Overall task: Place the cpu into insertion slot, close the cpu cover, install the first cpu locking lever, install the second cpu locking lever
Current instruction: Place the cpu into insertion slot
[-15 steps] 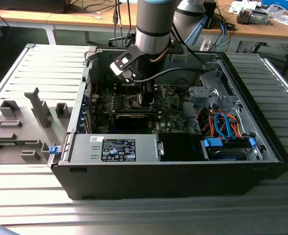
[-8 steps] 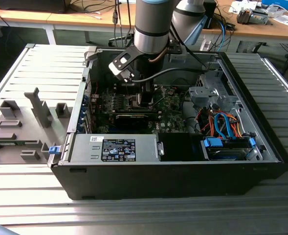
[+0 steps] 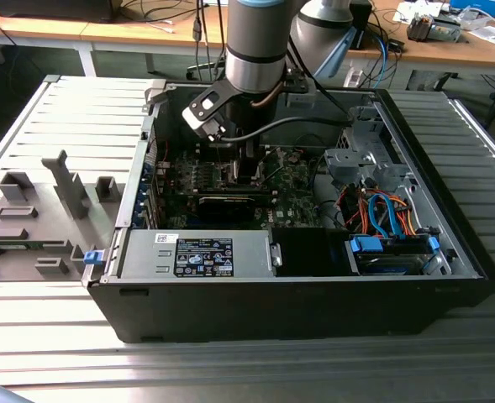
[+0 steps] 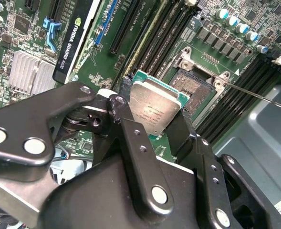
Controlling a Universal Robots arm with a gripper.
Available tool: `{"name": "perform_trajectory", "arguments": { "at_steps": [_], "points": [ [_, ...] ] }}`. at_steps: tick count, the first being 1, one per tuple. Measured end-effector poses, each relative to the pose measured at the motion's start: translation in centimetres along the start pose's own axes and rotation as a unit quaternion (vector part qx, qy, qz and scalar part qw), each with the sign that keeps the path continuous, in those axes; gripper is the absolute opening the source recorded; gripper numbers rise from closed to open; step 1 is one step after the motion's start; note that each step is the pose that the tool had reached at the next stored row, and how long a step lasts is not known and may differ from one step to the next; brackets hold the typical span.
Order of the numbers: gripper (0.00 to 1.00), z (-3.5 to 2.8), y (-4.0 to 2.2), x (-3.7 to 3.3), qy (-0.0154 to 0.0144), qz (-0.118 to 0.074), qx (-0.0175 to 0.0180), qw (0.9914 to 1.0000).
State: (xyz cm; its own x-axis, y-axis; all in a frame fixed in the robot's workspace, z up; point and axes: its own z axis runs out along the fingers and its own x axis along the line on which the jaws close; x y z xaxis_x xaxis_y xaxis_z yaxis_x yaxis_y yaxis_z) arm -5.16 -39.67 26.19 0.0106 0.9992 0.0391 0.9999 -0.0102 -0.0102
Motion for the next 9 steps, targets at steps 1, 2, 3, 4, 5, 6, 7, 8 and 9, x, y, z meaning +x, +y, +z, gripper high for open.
{"name": "perform_trajectory", "arguments": {
  "at_steps": [1, 2, 3, 4, 5, 6, 7, 8, 9],
  "points": [
    [0.54, 0.02, 0.0, 0.0, 0.0001, 0.0, 0.0, 1.0],
    [0.54, 0.03, -0.01, 0.0, 0.0, 0.0, 0.0, 1.0],
    [0.54, 0.05, -0.02, 0.0, 0.0, 0.0, 0.0, 1.0],
    [0.54, 0.07, -0.02, 0.0, 0.0001, 0.0, 0.0, 1.0],
    [0.54, 0.1, -0.02, 0.0, 0.0001, 0.0, 0.0, 1.0],
    [0.54, 0.13, -0.02, 0.0, 0.0, 0.0, 0.0, 1.0],
    [0.54, 0.15, -0.02, 0.0, 0.0, 0.0, 0.0, 1.0],
    [0.54, 0.16, -0.02, 0.01, 0.0001, 0.0, 0.0, 1.0],
    [0.54, 0.18, -0.02, 0.02, 0.0001, 0.0, -0.0001, 1.0]
  ]
}}
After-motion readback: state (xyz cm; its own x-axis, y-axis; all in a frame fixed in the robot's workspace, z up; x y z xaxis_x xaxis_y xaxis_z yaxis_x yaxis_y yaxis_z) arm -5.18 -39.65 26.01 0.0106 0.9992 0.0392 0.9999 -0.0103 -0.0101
